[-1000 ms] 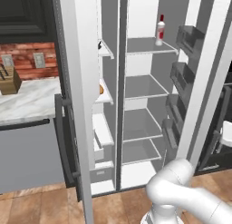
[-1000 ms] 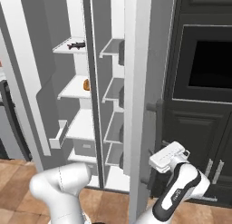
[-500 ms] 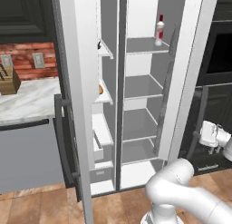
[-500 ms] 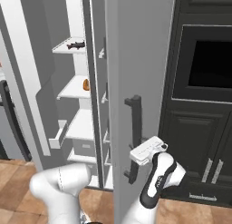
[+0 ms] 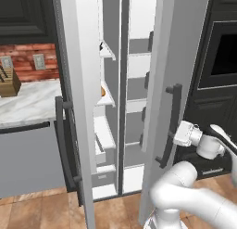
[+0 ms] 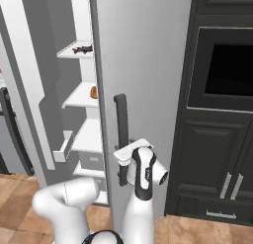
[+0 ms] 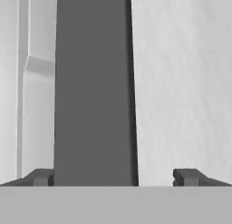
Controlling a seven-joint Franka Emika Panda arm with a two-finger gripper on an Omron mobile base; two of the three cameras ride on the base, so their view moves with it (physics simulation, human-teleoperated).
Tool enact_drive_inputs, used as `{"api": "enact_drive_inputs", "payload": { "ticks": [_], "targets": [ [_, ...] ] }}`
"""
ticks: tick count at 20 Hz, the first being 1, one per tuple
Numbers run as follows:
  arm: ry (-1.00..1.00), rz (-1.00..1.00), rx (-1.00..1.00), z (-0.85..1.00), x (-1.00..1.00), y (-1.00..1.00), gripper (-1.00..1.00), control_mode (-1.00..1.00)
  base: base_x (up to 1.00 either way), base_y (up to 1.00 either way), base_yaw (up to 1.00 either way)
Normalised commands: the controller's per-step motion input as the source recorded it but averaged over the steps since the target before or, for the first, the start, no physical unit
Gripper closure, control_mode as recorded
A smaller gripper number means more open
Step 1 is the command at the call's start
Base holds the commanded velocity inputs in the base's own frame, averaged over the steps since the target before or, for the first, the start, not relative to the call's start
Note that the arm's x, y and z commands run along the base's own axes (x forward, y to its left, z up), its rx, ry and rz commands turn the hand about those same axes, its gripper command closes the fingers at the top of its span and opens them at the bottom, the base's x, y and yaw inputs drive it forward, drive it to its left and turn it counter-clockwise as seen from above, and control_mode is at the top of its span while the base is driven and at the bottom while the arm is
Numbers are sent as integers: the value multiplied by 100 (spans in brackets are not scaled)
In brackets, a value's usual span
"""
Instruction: There's a fish in the fridge that needs to be moved to the freezer for freezing. Pick up the fish from the fridge, place it on any shelf in the freezer, and close the fridge and freezer doors when done.
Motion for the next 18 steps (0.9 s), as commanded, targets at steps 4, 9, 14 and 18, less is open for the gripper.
{"api": "enact_drive_inputs", "payload": {
  "ticks": [4, 9, 14, 18],
  "targets": [
    [0, -2, -1, -2, 73, 100, -100, -100, 0, 0, 0],
    [5, -12, -5, 0, 71, 84, -100, -100, 0, 0, 0],
    [21, -8, -6, 13, 72, 42, -100, -100, 0, 0, 0],
    [25, 0, -6, 9, 81, 31, -100, -100, 0, 0, 0]
  ]
}}
